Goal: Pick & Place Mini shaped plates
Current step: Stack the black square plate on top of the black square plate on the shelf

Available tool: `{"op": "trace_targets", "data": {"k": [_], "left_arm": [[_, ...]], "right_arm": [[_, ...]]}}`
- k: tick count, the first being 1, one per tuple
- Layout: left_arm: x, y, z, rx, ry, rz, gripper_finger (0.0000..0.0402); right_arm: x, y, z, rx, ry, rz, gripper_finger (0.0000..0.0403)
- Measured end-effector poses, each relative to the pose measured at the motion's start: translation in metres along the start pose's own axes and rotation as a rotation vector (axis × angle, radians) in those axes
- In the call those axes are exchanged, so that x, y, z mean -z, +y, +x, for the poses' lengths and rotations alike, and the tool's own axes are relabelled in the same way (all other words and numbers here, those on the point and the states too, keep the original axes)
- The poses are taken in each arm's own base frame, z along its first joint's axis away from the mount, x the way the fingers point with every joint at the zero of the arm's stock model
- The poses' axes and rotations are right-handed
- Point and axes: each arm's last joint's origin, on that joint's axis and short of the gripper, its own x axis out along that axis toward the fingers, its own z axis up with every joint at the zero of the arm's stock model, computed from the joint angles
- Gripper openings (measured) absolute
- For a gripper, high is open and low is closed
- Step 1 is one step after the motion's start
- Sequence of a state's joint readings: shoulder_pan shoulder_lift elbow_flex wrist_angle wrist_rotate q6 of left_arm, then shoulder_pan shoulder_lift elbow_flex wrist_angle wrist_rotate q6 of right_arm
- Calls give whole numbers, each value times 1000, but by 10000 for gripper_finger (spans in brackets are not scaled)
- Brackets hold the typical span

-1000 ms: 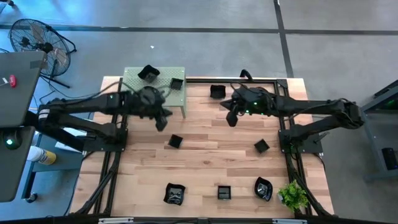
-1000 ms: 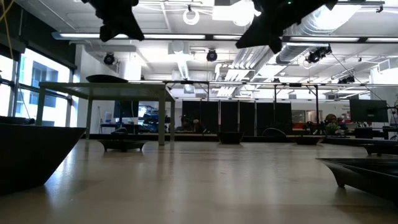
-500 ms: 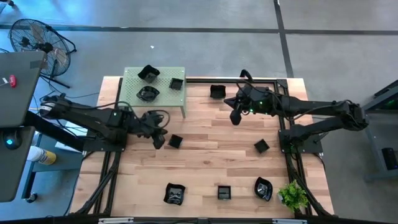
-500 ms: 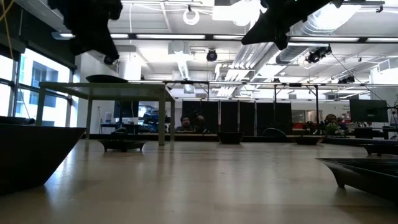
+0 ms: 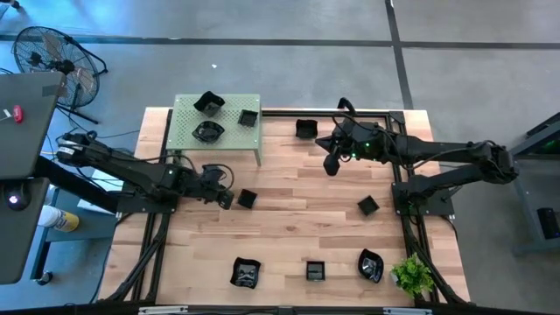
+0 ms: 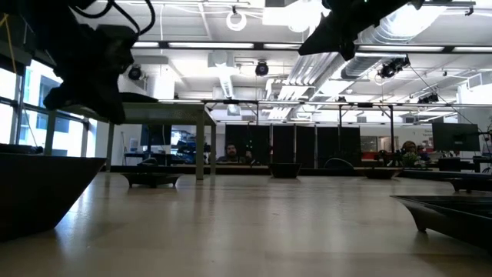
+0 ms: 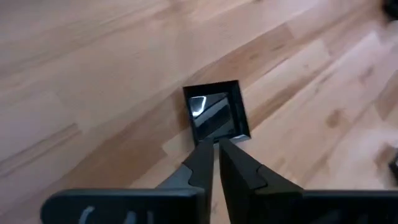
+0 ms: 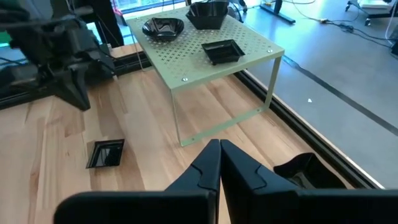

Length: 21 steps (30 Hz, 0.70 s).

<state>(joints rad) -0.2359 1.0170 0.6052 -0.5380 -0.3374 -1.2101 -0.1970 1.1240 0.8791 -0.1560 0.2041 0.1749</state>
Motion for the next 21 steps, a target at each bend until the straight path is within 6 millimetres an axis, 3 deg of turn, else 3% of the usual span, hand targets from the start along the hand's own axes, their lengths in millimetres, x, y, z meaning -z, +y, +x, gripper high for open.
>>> {"op": "trace_targets", "data": {"k": [7,12,21], "left_arm": [[9,-3,29,-105,30,75,78],[14,-11,51,-96,28,130,87],[14,-12,53,-99,5,140,87]], "right_arm": [[0,0,0,16,-7,1,2],[0,0,0,18,-7,4,5],[0,0,0,17,-7,3,2]]}}
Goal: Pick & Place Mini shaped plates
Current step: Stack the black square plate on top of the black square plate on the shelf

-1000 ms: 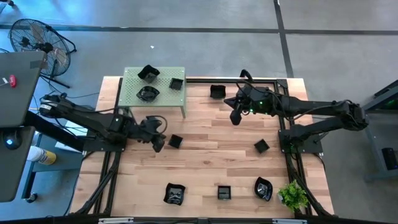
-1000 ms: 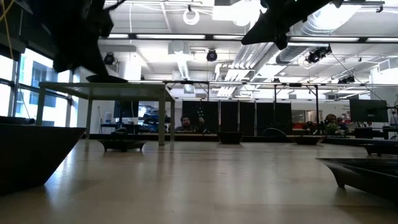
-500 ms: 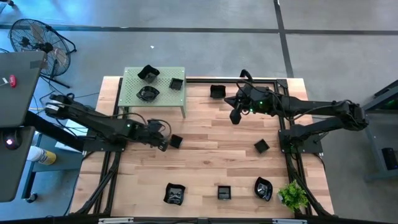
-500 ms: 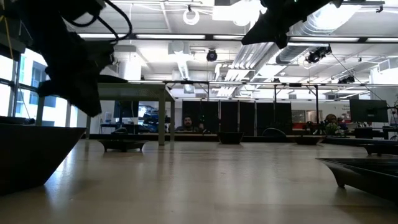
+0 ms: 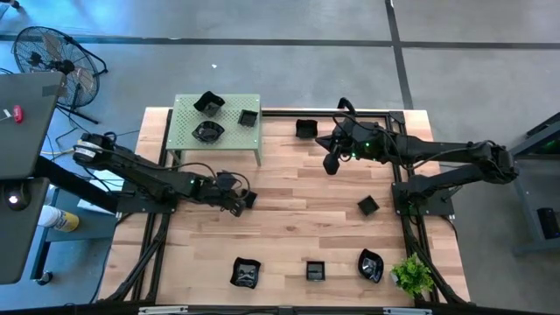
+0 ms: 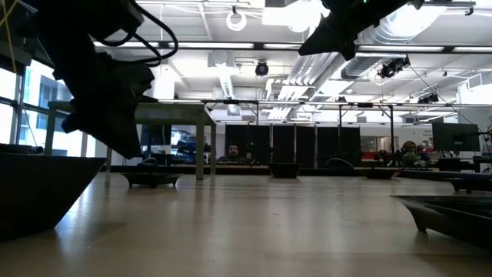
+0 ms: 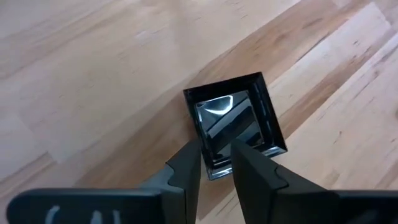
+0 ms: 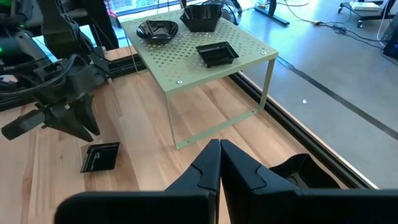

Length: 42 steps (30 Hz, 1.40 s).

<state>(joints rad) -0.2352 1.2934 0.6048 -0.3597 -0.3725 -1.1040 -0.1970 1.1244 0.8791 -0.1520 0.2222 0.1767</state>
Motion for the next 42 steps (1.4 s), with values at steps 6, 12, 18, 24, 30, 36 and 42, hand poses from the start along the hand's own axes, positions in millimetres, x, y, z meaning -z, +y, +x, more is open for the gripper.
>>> {"op": "trace_targets", "data": {"k": [6,12,18,24,30,36,42], "left_arm": [[-9,6,4,-19,14,-44,94],[-26,16,11,0,67,-57,128],[-26,22,15,-2,74,-51,149],[-15,32,23,25,93,-68,130],[-14,31,25,73,79,-90,117],[-9,36,27,54,95,-78,117],[-8,37,30,50,99,-31,113]], "right_arm": [[0,0,0,-12,2,-8,6],[0,1,0,-23,4,-28,2],[0,1,0,-30,5,-29,6],[0,1,0,-31,4,-47,2],[-2,1,0,-27,-18,-43,6],[-4,2,0,-30,-43,-46,2],[-5,2,0,-30,-47,-62,6]]}}
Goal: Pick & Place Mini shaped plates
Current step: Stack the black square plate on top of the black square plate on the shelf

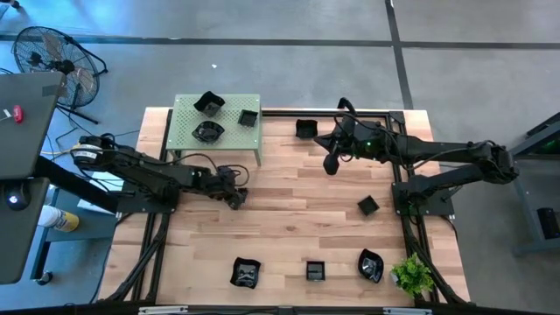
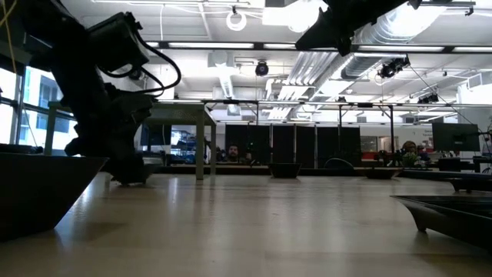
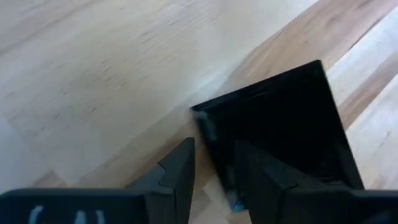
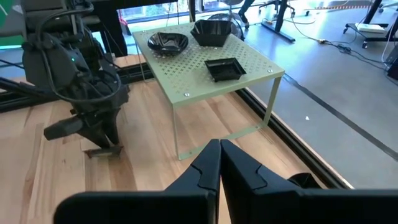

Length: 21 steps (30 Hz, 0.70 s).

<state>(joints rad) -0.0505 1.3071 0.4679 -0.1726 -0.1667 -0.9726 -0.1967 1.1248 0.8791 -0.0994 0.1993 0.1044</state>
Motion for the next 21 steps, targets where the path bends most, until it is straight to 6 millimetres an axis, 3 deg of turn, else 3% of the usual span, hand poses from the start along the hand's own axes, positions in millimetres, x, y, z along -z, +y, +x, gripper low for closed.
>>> {"op": "trace_targets", "data": {"k": [11,16,21], "left_arm": [[-6,-10,-4,66,27,19,6],[-20,-26,-22,105,14,15,6],[-51,-43,-58,198,-40,-32,3]], "right_arm": [[0,0,0,0,-1,-1,6],[0,0,0,0,-1,-1,2],[0,0,0,1,-2,-1,6]]}}
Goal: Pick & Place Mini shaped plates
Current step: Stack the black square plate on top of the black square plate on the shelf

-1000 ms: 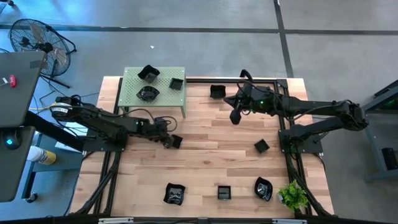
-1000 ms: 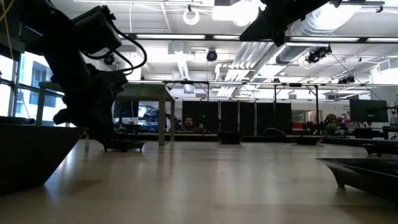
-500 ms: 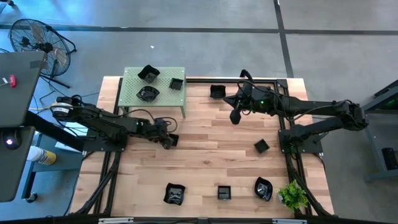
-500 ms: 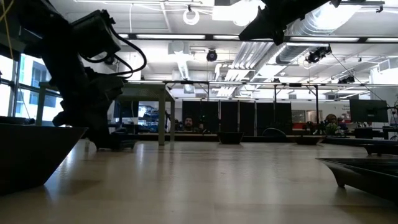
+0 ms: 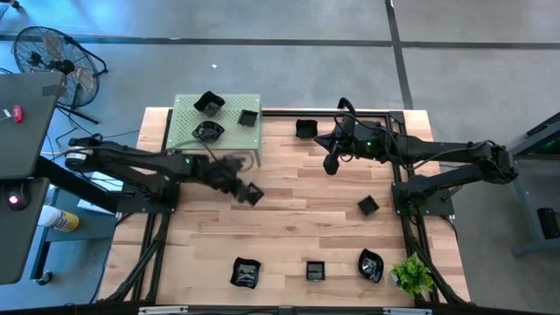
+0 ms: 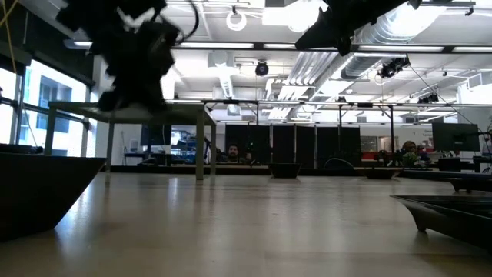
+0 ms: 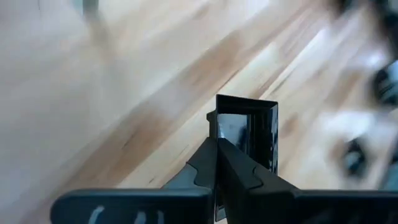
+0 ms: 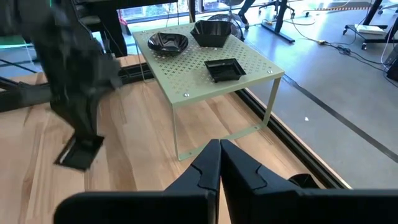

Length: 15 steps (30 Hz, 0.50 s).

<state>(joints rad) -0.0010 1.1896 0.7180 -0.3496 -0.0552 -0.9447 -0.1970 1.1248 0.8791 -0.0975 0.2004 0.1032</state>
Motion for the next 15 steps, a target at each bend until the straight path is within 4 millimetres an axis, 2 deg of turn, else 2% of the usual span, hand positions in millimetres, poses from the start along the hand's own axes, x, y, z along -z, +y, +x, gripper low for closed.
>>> {"op": "trace_targets", "data": {"k": [4,9,11,15], "left_arm": [[-48,-12,-41,29,-138,-84,2],[-111,-5,-92,-46,-306,-112,1],[-132,6,-103,-94,-331,-117,1],[-161,38,-104,-136,-320,-178,1]], "right_arm": [[0,0,0,1,-4,1,4],[-1,0,0,1,-6,-6,3],[-1,0,0,0,-6,-15,5],[-1,0,0,-2,-6,-16,5]]}}
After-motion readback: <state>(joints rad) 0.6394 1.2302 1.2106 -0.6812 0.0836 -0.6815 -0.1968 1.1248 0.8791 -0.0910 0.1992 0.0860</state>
